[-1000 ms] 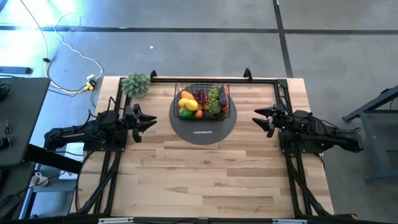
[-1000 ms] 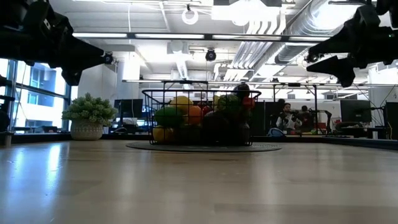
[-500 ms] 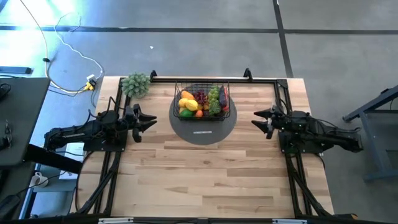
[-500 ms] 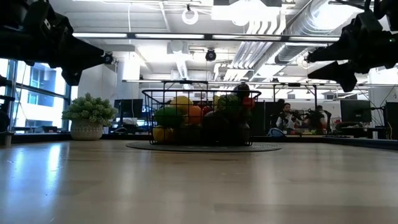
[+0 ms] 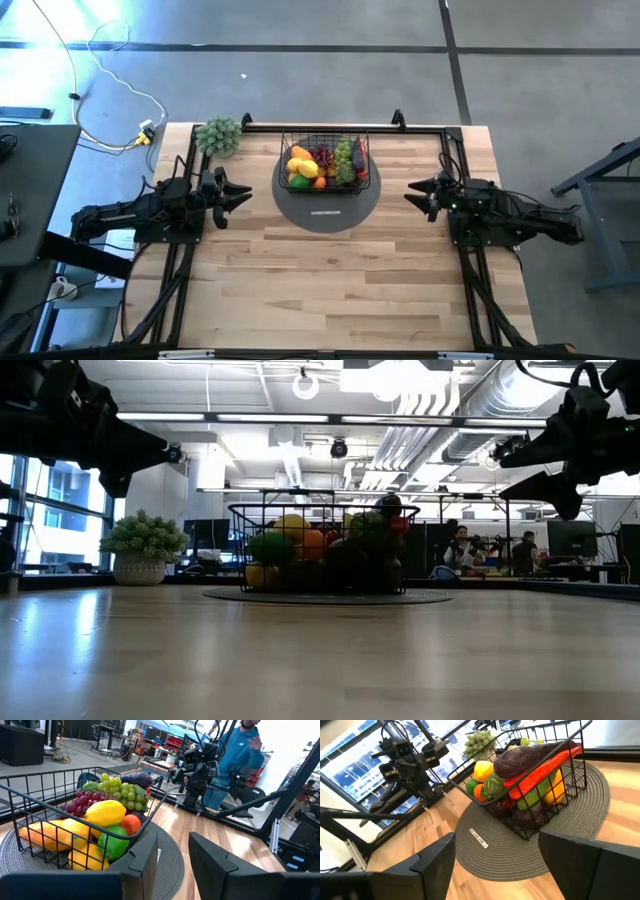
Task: Build produce basket
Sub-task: Return to Home Position
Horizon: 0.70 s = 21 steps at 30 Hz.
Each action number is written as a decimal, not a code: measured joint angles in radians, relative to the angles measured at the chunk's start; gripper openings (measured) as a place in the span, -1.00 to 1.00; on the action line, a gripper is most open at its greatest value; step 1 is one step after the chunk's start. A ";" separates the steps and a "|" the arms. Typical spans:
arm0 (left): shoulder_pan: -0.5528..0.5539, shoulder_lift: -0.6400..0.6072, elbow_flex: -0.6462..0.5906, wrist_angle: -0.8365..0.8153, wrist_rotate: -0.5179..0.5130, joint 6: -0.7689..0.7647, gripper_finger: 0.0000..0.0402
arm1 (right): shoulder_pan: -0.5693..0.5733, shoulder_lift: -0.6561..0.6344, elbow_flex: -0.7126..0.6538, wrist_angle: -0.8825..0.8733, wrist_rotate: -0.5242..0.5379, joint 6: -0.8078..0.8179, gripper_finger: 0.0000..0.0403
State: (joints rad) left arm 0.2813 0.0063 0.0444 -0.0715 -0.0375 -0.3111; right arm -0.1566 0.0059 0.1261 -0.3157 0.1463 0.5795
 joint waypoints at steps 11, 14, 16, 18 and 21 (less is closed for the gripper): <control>0.000 0.000 0.000 0.000 0.000 0.000 -0.49 | 0.000 0.000 0.000 0.000 0.000 0.025 0.31; 0.000 0.000 0.000 0.000 0.000 0.000 -0.49 | 0.000 0.000 0.000 -0.001 0.000 0.025 0.31; 0.000 0.000 0.000 0.000 0.000 0.000 -0.49 | 0.000 0.000 0.000 -0.001 0.000 0.025 0.31; 0.000 0.000 0.000 0.000 0.000 0.000 -0.49 | 0.000 0.000 0.000 -0.001 0.000 0.024 0.31; 0.000 0.000 0.000 0.000 0.000 0.000 -0.49 | 0.000 0.000 0.001 -0.001 0.000 0.024 0.31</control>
State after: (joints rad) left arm 0.2817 0.0063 0.0444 -0.0712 -0.0372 -0.3111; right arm -0.1566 0.0059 0.1266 -0.3168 0.1467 0.6033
